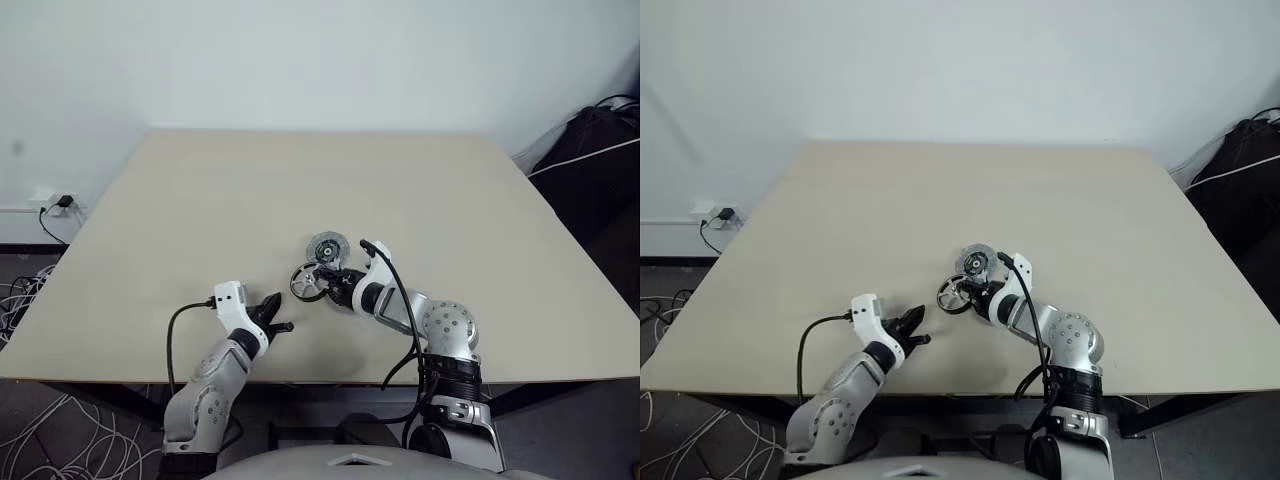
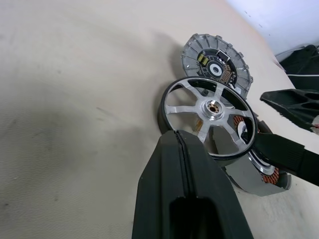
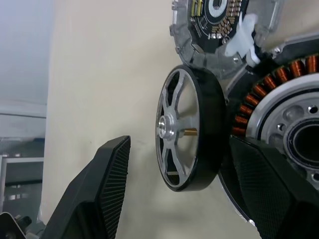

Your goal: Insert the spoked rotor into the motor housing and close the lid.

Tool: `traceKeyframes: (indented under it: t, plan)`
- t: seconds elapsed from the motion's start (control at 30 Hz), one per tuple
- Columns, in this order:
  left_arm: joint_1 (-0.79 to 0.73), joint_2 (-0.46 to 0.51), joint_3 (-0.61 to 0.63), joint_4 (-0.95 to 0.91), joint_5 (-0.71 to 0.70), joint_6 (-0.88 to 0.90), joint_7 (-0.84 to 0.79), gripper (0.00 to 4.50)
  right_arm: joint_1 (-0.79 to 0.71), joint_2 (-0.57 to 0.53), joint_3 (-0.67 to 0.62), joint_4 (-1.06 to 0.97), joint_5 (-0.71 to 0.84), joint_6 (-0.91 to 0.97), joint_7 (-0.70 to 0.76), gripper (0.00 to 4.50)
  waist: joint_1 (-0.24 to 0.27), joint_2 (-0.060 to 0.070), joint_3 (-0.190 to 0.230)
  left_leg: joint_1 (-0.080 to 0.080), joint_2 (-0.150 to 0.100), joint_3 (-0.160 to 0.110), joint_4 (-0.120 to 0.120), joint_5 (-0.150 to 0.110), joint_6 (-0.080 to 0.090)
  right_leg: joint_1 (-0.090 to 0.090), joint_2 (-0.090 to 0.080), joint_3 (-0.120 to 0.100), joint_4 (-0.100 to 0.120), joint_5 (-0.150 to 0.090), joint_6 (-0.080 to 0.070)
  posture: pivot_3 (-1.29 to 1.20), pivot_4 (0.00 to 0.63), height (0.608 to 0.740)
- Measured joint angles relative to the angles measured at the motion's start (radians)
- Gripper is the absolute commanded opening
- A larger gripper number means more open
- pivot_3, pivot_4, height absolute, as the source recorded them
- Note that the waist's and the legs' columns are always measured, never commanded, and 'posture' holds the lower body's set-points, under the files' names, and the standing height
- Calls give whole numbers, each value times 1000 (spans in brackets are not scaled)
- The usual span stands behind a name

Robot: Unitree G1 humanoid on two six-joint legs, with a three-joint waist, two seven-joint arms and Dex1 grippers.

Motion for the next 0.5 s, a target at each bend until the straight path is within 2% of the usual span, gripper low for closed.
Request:
traceKeyframes:
  t: [0.3,0.33,0.5]
  plan:
    - [0,0,0,0,0,0,0,0,0,0,0,12,-2,-11,1,492,-2,0,0,0,0,0,0,0,0,0,0,0,0,0,0,0,0,740]
    - [0,0,0,0,0,0,0,0,0,0,1,12,-2,-12,1,381,-2,0,0,0,0,0,0,0,0,0,0,0,0,0,0,0,0,740]
    - [0,0,0,0,0,1,0,0,0,0,0,12,-2,-20,0,382,-3,0,0,0,0,0,0,0,0,0,0,0,0,0,0,0,0,740]
